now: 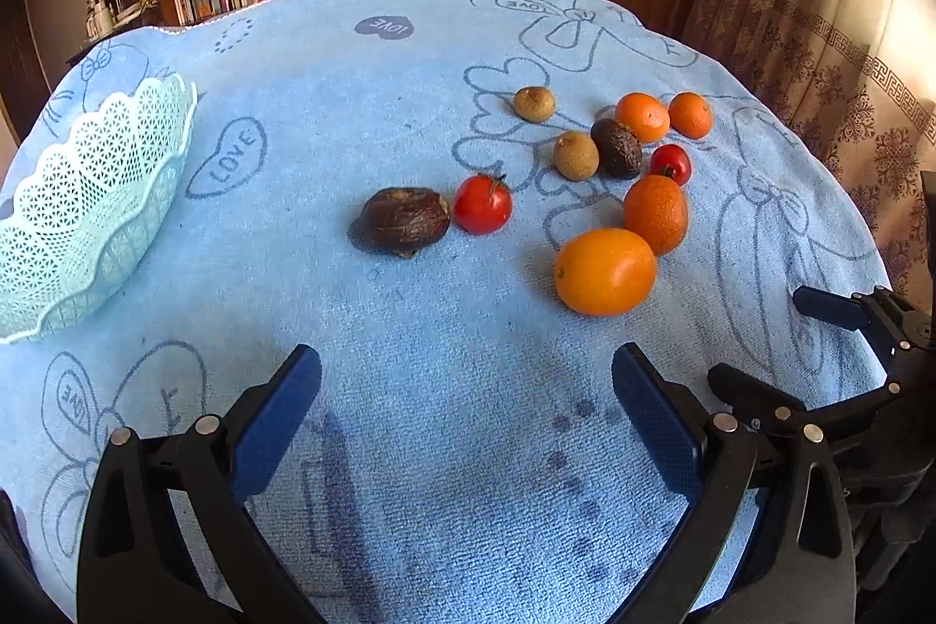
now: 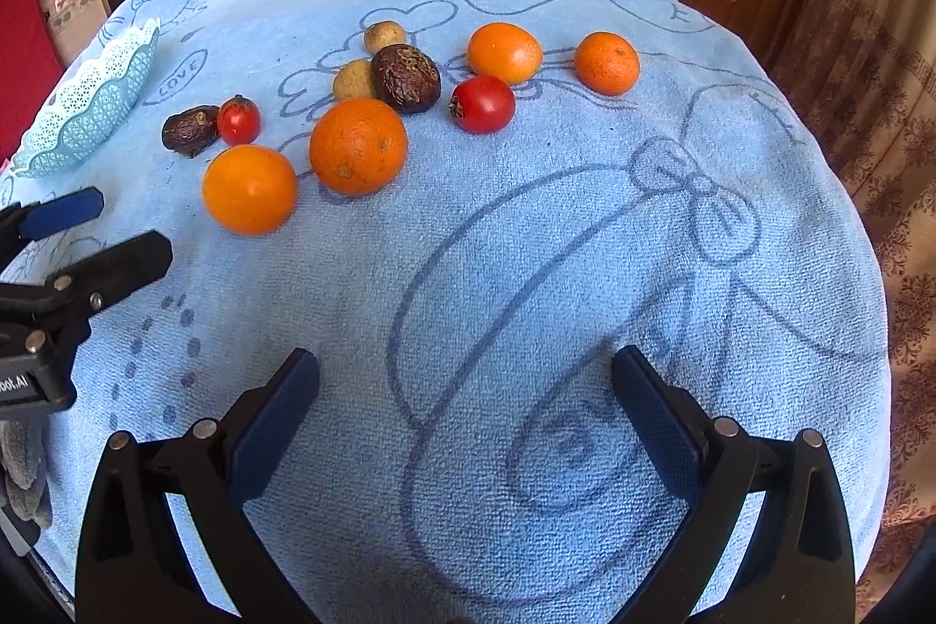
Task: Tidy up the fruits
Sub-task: 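Grasp the large orange with the left tool while the right tool grasps another orange, then carry both oranges into the mint basket and open both tools, then grasp the dark brown avocado with the left tool while the right tool grasps an orange, then lift the avocado into the basket and open the left tool while the right holds its orange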
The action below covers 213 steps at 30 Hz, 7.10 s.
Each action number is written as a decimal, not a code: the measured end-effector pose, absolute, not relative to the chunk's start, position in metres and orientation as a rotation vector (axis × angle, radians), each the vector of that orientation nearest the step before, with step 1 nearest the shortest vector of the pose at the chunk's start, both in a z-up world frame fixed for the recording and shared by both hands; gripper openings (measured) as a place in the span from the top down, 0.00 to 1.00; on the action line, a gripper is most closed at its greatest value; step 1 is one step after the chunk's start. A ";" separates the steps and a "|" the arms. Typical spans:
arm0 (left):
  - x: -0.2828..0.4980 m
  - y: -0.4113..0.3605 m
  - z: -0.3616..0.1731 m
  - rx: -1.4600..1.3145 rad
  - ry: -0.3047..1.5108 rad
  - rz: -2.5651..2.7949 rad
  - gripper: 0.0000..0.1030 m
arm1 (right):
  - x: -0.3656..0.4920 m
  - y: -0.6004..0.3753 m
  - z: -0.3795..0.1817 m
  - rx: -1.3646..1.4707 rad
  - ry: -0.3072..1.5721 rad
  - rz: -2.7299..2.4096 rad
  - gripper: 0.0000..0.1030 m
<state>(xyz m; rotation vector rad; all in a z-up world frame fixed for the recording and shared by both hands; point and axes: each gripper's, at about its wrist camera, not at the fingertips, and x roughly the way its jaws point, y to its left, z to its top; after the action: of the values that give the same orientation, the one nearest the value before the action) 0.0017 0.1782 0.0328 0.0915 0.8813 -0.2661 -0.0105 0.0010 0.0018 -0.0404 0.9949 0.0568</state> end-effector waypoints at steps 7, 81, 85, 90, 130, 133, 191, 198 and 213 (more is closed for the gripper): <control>0.020 0.144 0.037 0.153 0.875 -0.336 0.10 | -0.011 0.000 0.002 -0.042 0.992 0.060 0.05; 0.032 0.371 0.093 -0.104 0.650 0.112 0.39 | 0.041 0.067 0.044 0.035 0.876 0.213 0.62; 0.030 0.390 0.103 -0.142 0.627 0.143 0.23 | 0.045 0.084 0.058 0.030 0.861 0.253 0.62; 0.025 0.408 0.118 -0.174 0.585 0.164 0.08 | 0.058 0.119 0.079 0.037 0.842 0.347 0.62; 0.028 0.425 0.115 -0.259 0.629 0.176 0.03 | 0.092 0.183 0.092 0.106 0.791 0.424 0.33; 0.029 0.421 0.113 -0.257 0.633 0.169 0.03 | 0.093 0.160 0.091 0.138 0.794 0.388 0.32; 0.041 0.233 0.061 0.138 0.766 -0.143 0.03 | 0.151 -0.070 0.015 0.321 0.848 -0.233 0.47; 0.040 0.204 0.051 0.228 0.749 -0.212 0.03 | 0.149 -0.070 0.014 0.321 0.839 -0.234 0.47; 0.065 0.199 0.023 0.100 0.882 -0.363 0.60 | 0.146 -0.074 0.015 0.348 0.826 -0.226 0.49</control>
<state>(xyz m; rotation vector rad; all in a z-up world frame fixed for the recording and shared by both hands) 0.0651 0.1987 0.0225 0.1002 0.8820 -0.3634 0.1459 -0.0736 0.0150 0.3479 0.8259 -0.2257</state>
